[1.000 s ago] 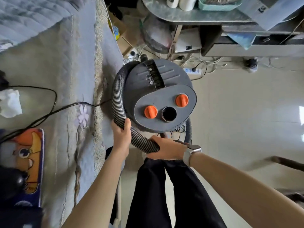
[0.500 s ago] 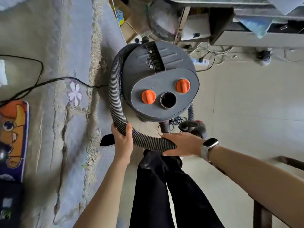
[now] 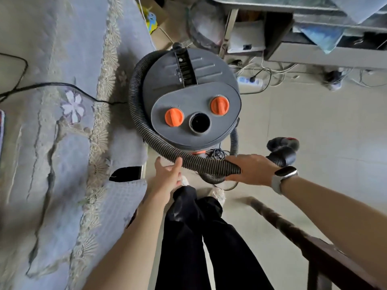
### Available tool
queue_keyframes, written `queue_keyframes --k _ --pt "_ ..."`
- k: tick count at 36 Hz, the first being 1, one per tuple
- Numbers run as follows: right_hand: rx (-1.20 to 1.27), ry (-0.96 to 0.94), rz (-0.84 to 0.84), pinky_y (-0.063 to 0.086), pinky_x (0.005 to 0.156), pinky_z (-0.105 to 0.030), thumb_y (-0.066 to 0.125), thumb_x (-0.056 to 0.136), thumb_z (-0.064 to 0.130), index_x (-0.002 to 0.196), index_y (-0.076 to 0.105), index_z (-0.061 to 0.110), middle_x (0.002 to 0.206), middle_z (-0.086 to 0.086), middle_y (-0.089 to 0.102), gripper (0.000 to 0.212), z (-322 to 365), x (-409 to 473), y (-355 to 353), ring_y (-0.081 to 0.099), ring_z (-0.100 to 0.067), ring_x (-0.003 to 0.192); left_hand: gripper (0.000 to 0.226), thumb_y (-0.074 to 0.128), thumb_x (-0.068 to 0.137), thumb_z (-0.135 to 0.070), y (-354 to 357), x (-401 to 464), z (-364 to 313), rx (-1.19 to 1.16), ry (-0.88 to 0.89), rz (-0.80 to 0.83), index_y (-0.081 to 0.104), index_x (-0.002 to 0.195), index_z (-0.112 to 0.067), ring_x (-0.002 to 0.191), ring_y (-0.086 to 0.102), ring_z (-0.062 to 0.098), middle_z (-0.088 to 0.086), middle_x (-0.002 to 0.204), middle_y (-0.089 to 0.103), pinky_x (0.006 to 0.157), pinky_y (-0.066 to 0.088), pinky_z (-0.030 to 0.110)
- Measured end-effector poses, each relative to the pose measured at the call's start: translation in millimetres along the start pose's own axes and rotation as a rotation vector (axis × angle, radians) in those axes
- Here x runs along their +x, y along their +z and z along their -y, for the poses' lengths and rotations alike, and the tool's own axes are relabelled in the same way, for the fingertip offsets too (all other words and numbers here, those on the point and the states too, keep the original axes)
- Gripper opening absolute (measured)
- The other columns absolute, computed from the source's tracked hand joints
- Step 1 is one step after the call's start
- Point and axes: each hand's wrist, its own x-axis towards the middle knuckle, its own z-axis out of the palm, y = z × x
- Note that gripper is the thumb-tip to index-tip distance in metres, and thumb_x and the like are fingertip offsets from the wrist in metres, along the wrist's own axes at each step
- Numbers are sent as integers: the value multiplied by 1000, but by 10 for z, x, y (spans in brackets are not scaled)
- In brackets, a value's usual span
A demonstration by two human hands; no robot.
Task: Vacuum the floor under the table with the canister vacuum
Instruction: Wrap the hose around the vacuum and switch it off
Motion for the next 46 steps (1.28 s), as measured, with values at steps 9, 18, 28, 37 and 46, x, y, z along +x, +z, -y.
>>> queue_keyframes --k 9,18,28,37,46 --pt "-246 -85 -47 48 86 -36 48 90 58 139 33 27 115 -1 61 59 -80 164 -98 61 -24 104 98 64 84 -48 -134 187 -261 997 499 -200 1 153 -16 146 -8 32 9 159 -12 112 24 53" --pt "-351 -115 -206 45 84 -43 70 77 51 124 54 19 97 -9 63 60 -42 301 296 63 -31 92 80 49 89 -56 -244 322 -16 1367 545 -182 27 147 -5 147 2 29 6 159 15 112 21 53" --pt "-238 -90 -341 52 71 -32 87 44 55 100 70 22 70 -2 62 67 310 385 765 63 -21 65 72 37 79 -61 -513 428 175 1454 648 -146 63 119 -8 129 41 47 23 141 45 81 49 58" --pt "-162 -21 -392 52 72 -33 90 43 48 102 68 21 74 -5 63 69 450 191 858 63 -23 67 63 31 87 -65 -474 327 199 1530 959 79 70 109 -20 131 43 36 4 118 65 104 24 64" --pt "-117 -68 -466 49 81 -43 76 70 52 119 61 21 84 -3 66 60 151 137 805 65 -26 79 56 66 63 -59 -138 202 147 1497 1113 119 66 102 -19 93 62 31 1 89 66 103 17 59"
